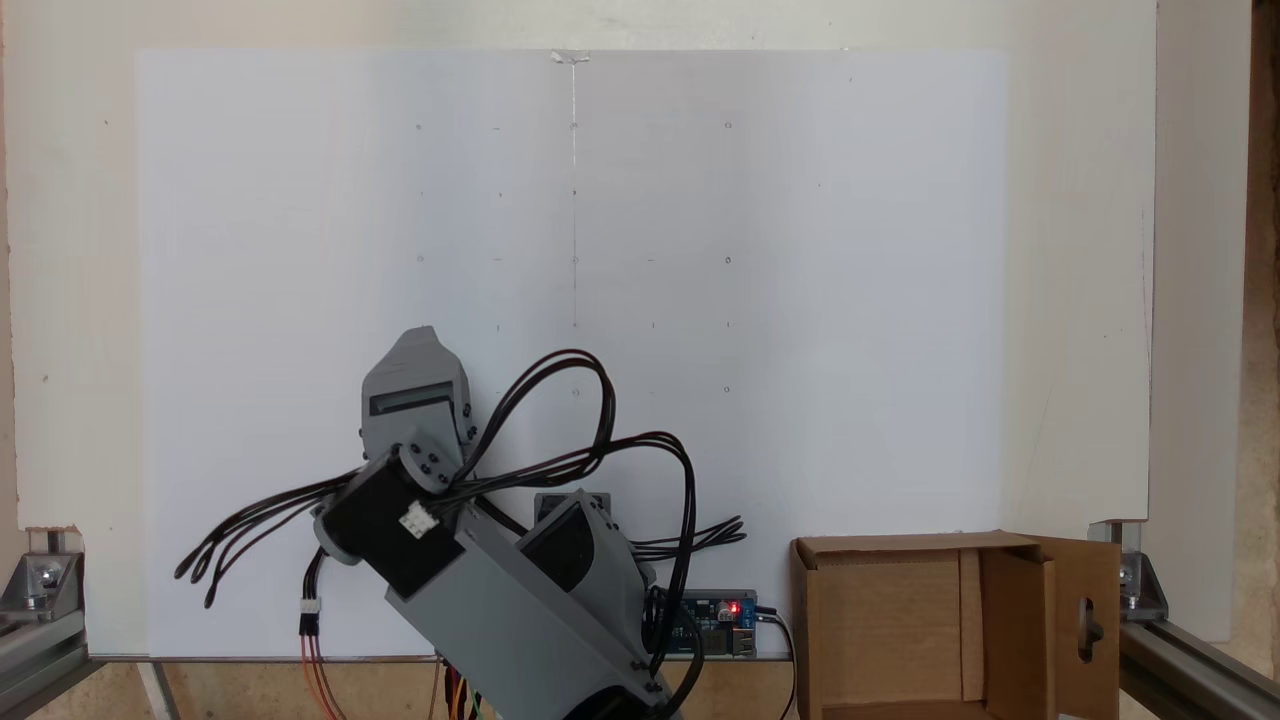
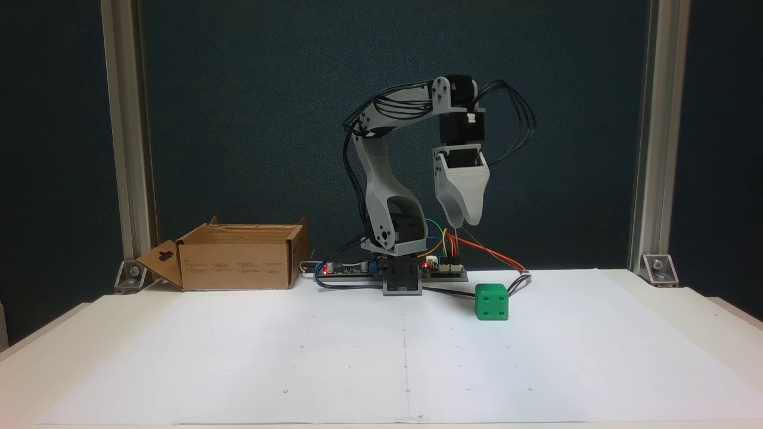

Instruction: Grasp a green dice and put it in the bin.

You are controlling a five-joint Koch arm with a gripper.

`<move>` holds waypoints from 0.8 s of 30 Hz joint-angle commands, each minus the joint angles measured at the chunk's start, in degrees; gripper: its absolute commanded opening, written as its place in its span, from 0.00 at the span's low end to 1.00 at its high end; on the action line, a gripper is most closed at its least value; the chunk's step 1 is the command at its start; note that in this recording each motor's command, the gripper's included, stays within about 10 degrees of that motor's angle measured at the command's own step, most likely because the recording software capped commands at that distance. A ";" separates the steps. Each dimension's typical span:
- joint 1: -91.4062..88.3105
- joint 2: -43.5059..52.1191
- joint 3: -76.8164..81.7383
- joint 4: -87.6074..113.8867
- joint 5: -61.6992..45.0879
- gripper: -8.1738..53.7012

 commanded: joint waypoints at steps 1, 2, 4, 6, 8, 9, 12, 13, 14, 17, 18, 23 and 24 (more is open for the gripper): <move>-0.18 -0.88 -4.75 -0.88 4.48 0.84; -0.35 -0.79 -5.10 -0.70 4.48 0.84; -0.44 -0.97 -5.27 -0.53 4.48 0.85; -0.53 -2.72 -5.19 -0.09 4.48 0.85; -1.32 -3.25 -5.10 1.14 4.48 0.85; -1.32 -3.25 -5.10 1.14 4.48 0.85; -1.32 -3.34 -5.10 2.81 4.48 0.85; -1.32 -3.34 -5.10 3.16 4.48 0.85; -1.41 -3.52 -5.10 3.69 4.57 0.85; -2.46 -3.60 -5.10 5.45 4.92 0.85; -2.46 -3.60 -5.10 6.24 5.36 0.85; -2.64 -3.52 -5.10 8.09 7.65 0.85; -2.99 -3.52 -5.19 7.73 8.70 0.85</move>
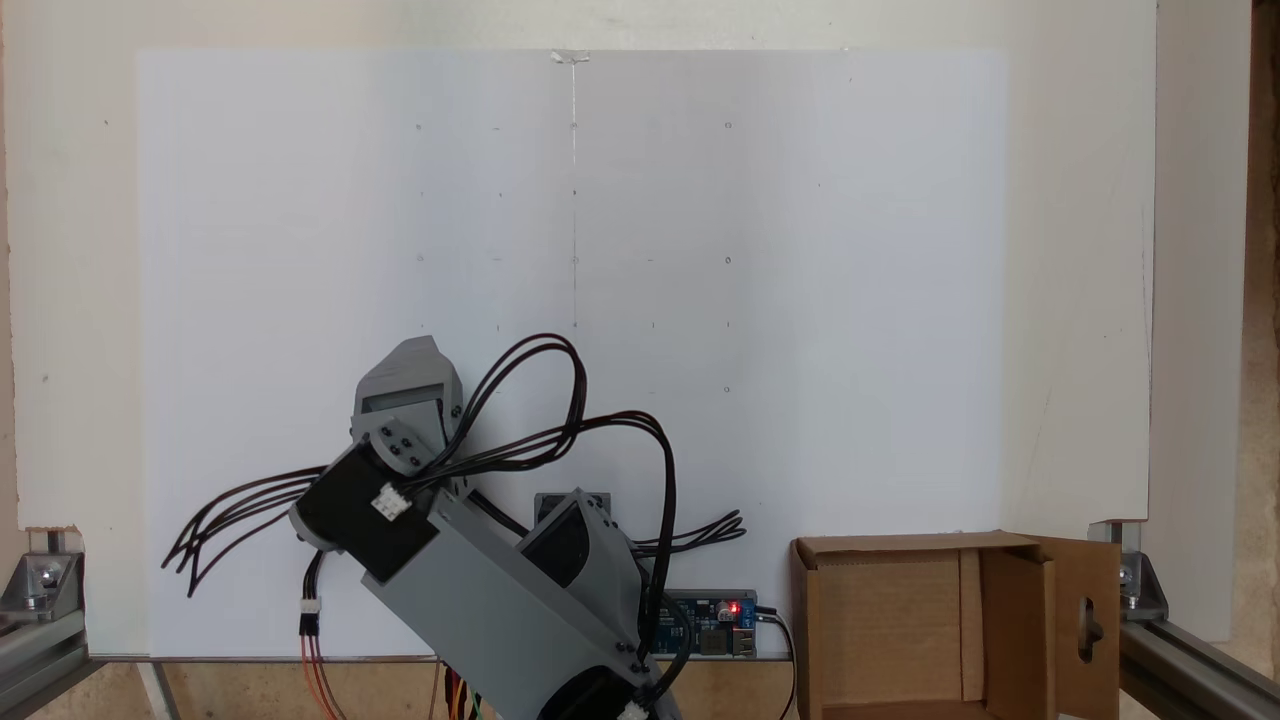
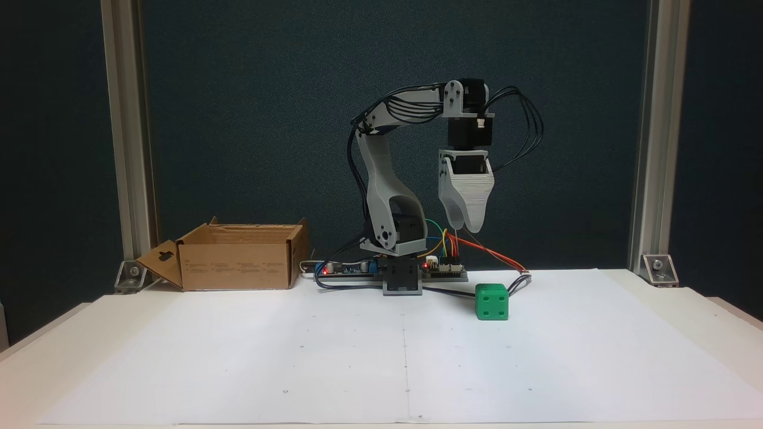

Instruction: Grasp a green dice and put it in the bin.

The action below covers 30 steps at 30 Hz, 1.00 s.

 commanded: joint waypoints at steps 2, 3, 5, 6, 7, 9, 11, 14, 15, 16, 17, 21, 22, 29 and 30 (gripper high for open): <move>-0.70 -0.35 -4.31 2.20 8.88 0.84; -1.32 -0.62 -4.66 1.85 10.28 0.84; -1.41 -2.02 -5.45 1.85 12.39 0.84; -1.41 -2.55 -5.80 1.85 13.01 0.84; -1.49 -2.81 -5.80 1.85 13.62 0.84; -2.90 -3.34 -5.80 1.76 14.06 0.84; -3.52 -3.87 -5.80 1.49 15.56 0.84; -4.31 -4.92 -5.80 0.18 16.52 0.84; -4.39 -5.19 -5.80 -0.53 16.96 0.84; -4.39 -5.71 -5.80 -1.32 17.23 0.84; -4.39 -6.33 -5.80 -1.76 17.93 0.84; -5.36 -7.21 -5.80 -2.29 19.16 0.83; -5.54 -7.65 -5.80 -2.29 19.42 0.83; -5.98 -9.93 -5.71 -2.20 19.78 0.83; -6.33 -10.28 -5.71 -2.29 19.78 0.83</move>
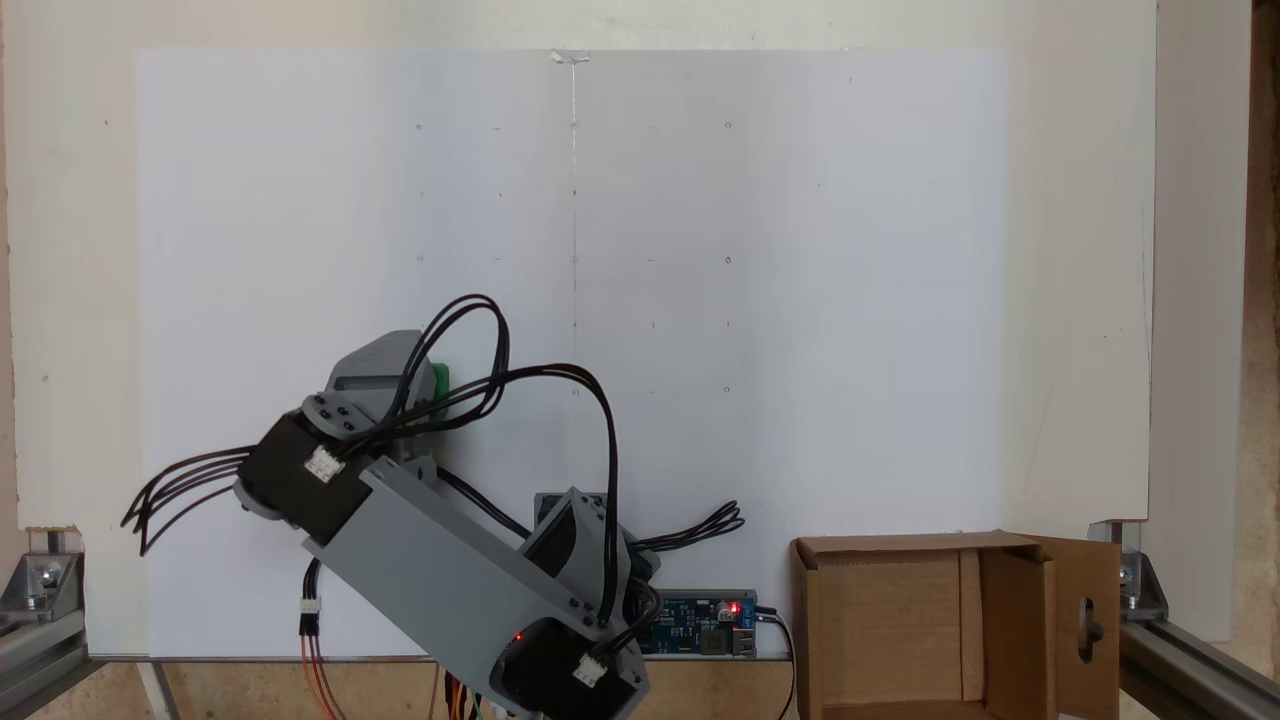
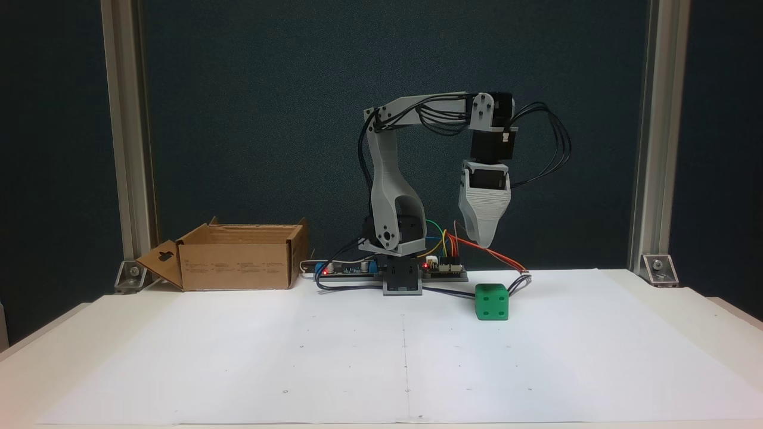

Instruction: Grasp a green dice and put it in the bin.

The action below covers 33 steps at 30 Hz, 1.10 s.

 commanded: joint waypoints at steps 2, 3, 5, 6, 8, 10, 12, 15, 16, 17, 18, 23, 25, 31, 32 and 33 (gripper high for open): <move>-1.14 -0.09 -3.16 -0.26 5.19 0.83; -1.23 -0.18 -3.16 -0.44 5.19 0.83; -1.14 -0.18 -3.16 -0.44 5.19 0.83; -1.14 -0.18 -3.16 -0.44 5.19 0.83; -1.23 -0.18 -3.16 -0.53 5.19 0.83; -1.23 -0.18 -2.72 -1.14 5.19 0.83; -1.23 -0.18 -1.05 -3.78 5.19 0.83; -1.23 0.18 0.97 -6.50 5.27 0.83; -1.32 0.44 1.67 -7.21 5.27 0.83; -1.32 0.79 2.64 -8.26 5.27 0.83; -1.32 1.32 3.69 -9.40 5.27 0.83; -1.41 2.81 8.70 -15.82 6.42 0.83; -1.41 3.08 9.93 -17.23 6.68 0.83; -1.41 3.16 12.39 -19.51 6.94 0.83; -1.58 3.16 12.83 -19.95 7.12 0.83; -1.76 3.25 13.45 -20.65 7.21 0.83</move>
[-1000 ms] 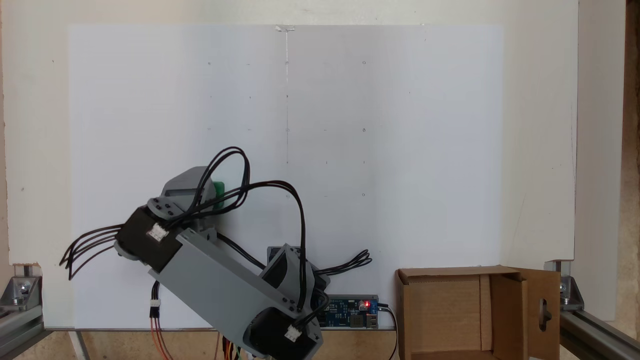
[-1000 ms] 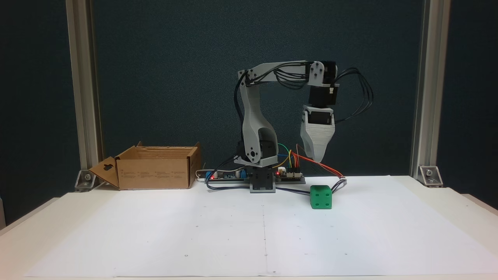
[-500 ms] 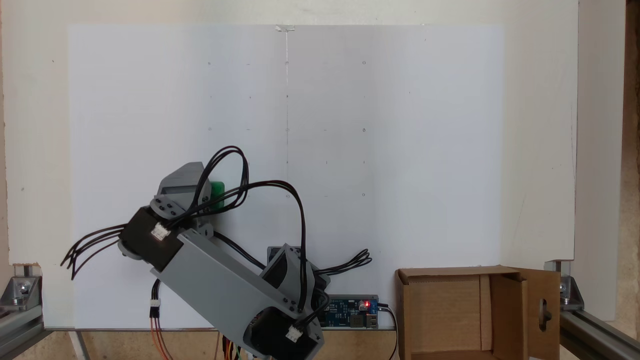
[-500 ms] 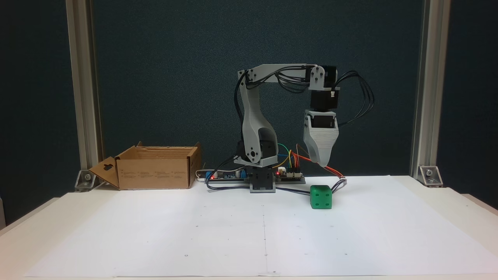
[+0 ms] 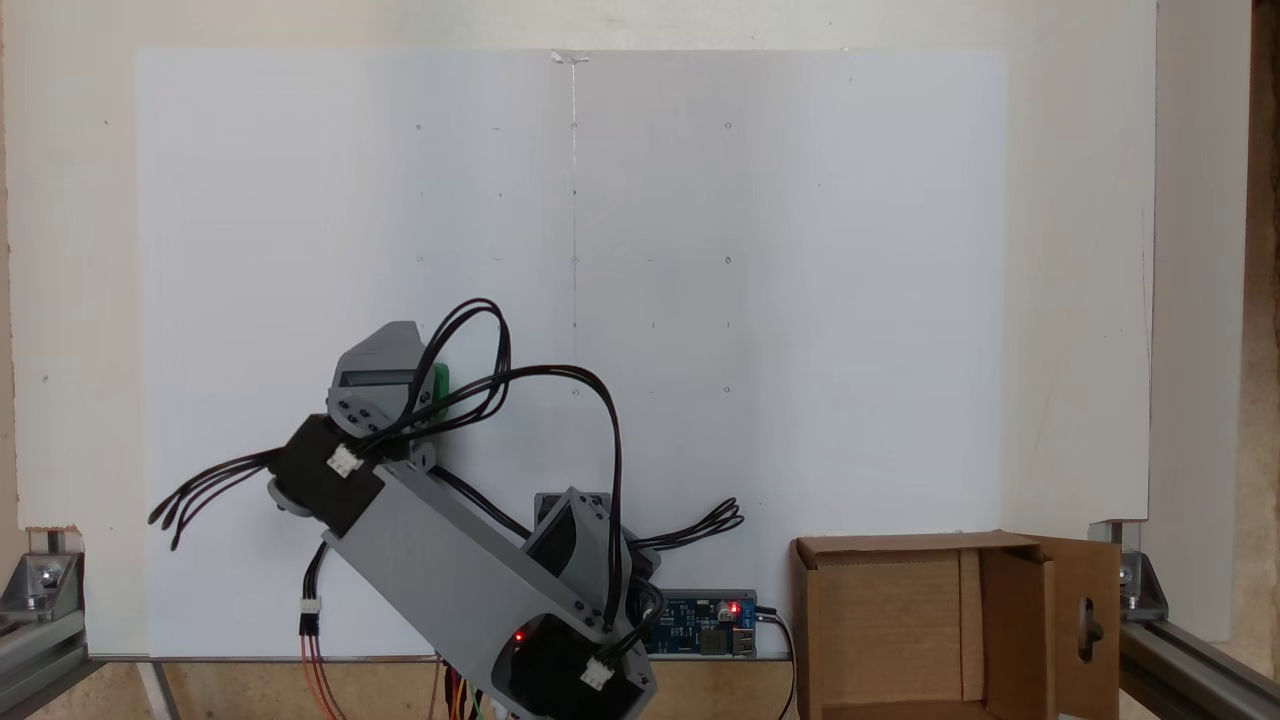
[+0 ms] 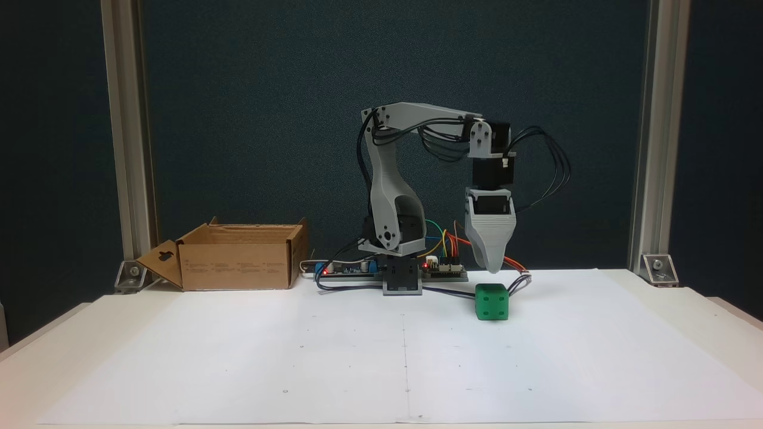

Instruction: Grasp a green dice and put it in the bin.

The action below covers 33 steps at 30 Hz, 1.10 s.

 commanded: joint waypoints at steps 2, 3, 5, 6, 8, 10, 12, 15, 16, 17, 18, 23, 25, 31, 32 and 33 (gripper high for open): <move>-0.79 2.11 0.79 -2.81 4.75 0.83; -0.88 2.37 1.76 -3.96 4.83 0.83; -1.14 2.72 3.25 -5.19 5.19 0.83; -1.14 2.81 3.60 -5.45 5.27 0.83; -1.14 3.16 4.22 -5.89 5.36 0.83; -1.14 3.25 4.57 -6.06 5.89 0.83; -1.14 3.34 4.92 -6.06 7.47 0.83; -1.14 3.34 5.01 -6.06 9.58 0.83; -1.23 3.25 5.01 -6.06 10.28 0.83; -1.32 3.25 5.01 -6.06 10.63 0.83; -1.32 3.25 5.01 -6.15 11.25 0.83; -1.93 2.90 5.01 -6.59 12.39 0.83; -2.46 2.90 5.01 -6.68 12.39 0.83; -3.52 2.29 5.01 -7.03 12.39 0.83; -3.52 2.11 5.01 -7.03 12.39 0.83; -3.60 1.76 5.01 -7.12 12.48 0.83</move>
